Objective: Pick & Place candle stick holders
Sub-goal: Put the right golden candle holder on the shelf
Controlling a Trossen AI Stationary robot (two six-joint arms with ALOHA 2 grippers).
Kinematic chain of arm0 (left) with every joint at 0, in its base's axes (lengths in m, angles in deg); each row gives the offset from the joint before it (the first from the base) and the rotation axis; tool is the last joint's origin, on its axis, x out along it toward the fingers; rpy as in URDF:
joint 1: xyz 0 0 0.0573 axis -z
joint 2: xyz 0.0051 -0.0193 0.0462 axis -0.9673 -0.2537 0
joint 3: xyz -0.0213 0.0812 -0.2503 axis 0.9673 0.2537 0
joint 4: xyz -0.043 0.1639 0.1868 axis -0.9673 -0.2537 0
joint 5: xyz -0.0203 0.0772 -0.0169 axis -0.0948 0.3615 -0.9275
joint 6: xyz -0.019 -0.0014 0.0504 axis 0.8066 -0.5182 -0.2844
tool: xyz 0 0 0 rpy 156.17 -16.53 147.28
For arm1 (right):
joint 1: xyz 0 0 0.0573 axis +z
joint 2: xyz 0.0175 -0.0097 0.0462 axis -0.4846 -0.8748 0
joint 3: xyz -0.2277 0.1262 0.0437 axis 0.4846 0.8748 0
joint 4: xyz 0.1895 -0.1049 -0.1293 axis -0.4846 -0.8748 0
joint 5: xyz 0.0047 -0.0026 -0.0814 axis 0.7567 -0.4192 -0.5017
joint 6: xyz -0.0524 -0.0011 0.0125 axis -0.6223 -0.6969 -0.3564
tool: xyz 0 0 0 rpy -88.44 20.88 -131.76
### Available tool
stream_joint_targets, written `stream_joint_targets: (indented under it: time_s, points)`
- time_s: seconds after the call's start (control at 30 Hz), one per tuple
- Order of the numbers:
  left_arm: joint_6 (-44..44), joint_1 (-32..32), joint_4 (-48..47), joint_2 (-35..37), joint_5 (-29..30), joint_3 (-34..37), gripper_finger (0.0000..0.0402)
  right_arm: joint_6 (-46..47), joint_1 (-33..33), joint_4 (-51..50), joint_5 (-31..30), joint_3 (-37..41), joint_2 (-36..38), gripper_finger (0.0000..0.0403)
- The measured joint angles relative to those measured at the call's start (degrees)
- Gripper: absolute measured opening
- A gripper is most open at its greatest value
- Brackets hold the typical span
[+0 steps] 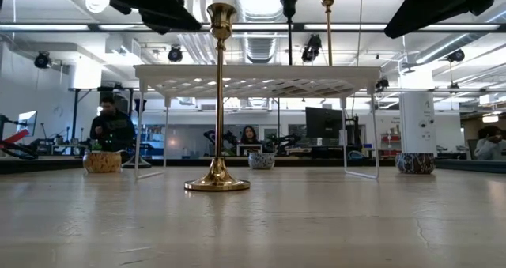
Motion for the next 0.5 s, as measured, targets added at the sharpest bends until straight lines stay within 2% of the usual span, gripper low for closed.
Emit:
stream_joint_targets:
  time_s: [0.27, 0.5]
  points:
    - [4.73, 3.05, 0.92, -5.0, 3.96, 0.04, 0.0204, -0.02, 0.0, 0.76, 0.0, 0.0, 0.0, 0.0057]
    - [9.2, 3.91, 5.58, -10.14, 7.44, 0.04, 0.0204, -0.16, 0.0, 0.95, 0.0, 0.0, 0.0, 0.0053]
